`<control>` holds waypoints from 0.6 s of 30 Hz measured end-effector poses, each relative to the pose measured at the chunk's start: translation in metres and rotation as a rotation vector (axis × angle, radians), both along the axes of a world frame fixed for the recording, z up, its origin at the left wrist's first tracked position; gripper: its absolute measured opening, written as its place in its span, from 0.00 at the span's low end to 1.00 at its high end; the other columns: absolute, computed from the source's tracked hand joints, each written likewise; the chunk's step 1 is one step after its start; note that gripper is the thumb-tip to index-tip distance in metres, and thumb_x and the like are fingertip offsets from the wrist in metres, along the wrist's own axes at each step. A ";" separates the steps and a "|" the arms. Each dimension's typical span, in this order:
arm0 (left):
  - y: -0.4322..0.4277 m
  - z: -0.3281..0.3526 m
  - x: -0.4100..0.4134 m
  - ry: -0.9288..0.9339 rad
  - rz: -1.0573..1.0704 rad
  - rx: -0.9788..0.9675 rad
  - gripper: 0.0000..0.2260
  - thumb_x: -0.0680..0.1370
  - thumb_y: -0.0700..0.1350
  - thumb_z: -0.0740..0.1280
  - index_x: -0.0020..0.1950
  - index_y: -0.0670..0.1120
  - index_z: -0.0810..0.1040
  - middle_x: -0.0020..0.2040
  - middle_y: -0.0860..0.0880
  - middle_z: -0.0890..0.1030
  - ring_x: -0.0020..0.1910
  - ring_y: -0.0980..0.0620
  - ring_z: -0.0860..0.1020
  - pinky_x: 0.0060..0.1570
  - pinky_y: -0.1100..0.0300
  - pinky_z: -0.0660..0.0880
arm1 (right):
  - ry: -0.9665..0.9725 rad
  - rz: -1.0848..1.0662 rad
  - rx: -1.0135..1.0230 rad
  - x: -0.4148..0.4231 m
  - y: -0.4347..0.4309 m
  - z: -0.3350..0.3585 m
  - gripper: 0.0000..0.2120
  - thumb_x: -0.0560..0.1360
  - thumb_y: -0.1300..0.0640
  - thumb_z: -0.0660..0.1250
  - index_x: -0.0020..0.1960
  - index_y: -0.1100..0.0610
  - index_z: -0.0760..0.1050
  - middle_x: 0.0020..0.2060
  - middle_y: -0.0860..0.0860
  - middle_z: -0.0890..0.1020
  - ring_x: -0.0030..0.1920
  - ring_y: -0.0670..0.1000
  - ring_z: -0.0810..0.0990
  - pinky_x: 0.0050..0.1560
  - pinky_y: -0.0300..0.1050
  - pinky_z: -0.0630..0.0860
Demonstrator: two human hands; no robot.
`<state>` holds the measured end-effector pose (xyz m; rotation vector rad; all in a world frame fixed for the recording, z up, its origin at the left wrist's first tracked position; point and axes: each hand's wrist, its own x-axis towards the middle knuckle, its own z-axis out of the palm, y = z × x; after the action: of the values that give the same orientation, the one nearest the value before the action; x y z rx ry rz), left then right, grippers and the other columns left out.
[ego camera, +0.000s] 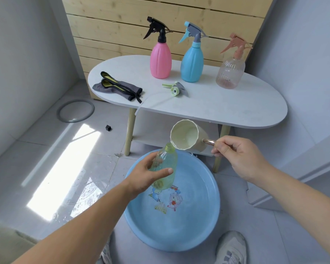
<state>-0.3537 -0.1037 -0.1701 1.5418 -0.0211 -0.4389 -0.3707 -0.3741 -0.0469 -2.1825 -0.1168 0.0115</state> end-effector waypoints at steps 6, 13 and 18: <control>0.000 -0.003 0.000 0.004 0.004 0.018 0.32 0.63 0.58 0.83 0.66 0.60 0.81 0.63 0.50 0.83 0.63 0.51 0.82 0.67 0.48 0.79 | -0.031 0.008 -0.047 0.001 0.001 0.001 0.15 0.80 0.58 0.64 0.37 0.46 0.79 0.38 0.44 0.84 0.44 0.47 0.82 0.48 0.39 0.75; -0.001 -0.002 -0.001 0.001 -0.001 0.017 0.31 0.64 0.57 0.82 0.66 0.59 0.80 0.62 0.51 0.84 0.61 0.52 0.83 0.66 0.49 0.79 | -0.076 0.021 -0.082 0.000 0.005 0.005 0.15 0.71 0.38 0.59 0.41 0.45 0.79 0.39 0.61 0.82 0.45 0.65 0.79 0.51 0.61 0.76; 0.000 -0.002 -0.002 0.002 -0.006 0.005 0.30 0.66 0.54 0.82 0.67 0.57 0.80 0.62 0.51 0.84 0.62 0.52 0.83 0.67 0.49 0.78 | -0.084 0.023 -0.078 0.001 0.003 0.002 0.11 0.79 0.49 0.64 0.40 0.47 0.80 0.39 0.57 0.83 0.46 0.62 0.79 0.52 0.57 0.75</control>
<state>-0.3553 -0.1039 -0.1718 1.5466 -0.0229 -0.4455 -0.3697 -0.3713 -0.0445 -2.2600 -0.1914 -0.0636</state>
